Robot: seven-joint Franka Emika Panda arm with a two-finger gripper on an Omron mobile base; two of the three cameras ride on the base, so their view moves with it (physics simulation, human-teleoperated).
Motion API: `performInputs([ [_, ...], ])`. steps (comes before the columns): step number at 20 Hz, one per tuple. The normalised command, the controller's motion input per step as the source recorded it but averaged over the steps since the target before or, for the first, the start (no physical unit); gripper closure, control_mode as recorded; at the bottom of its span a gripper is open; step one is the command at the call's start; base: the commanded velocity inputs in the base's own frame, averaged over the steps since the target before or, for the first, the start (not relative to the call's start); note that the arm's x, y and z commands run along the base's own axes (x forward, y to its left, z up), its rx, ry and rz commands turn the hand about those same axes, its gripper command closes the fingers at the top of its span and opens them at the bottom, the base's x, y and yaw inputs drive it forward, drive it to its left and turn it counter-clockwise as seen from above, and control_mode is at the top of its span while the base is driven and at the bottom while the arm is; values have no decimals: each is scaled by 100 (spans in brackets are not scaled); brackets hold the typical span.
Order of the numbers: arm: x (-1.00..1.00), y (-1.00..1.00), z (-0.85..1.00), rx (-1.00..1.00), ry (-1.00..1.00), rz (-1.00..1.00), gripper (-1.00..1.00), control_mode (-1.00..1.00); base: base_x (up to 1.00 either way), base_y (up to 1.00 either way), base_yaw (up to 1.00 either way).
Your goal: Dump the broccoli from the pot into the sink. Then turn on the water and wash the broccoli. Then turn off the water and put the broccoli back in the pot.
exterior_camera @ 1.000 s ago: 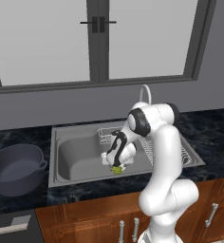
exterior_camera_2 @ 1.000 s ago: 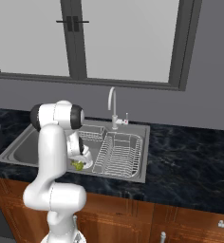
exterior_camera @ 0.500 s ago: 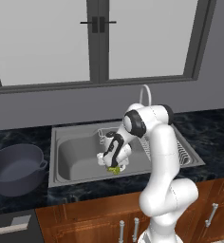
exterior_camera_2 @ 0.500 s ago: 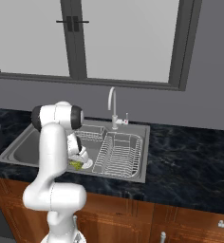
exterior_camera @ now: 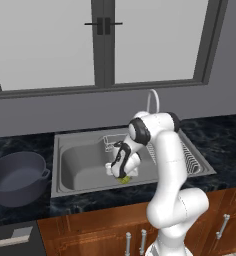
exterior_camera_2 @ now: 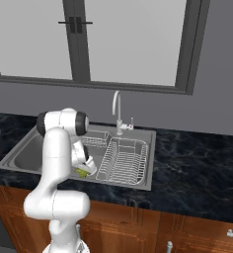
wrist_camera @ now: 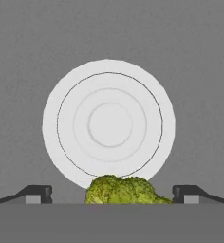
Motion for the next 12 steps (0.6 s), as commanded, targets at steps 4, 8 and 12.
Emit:
performInputs([
  [4, -17, -20, -41, 0, -2, -6, -100, -100, 0, 0, 0],
  [8, -9, -4, -30, 0, 0, -6, 100, -100, 0, 0, 0],
  [12, -24, -17, -25, 0, -5, -7, 100, -100, 0, 0, 0],
])
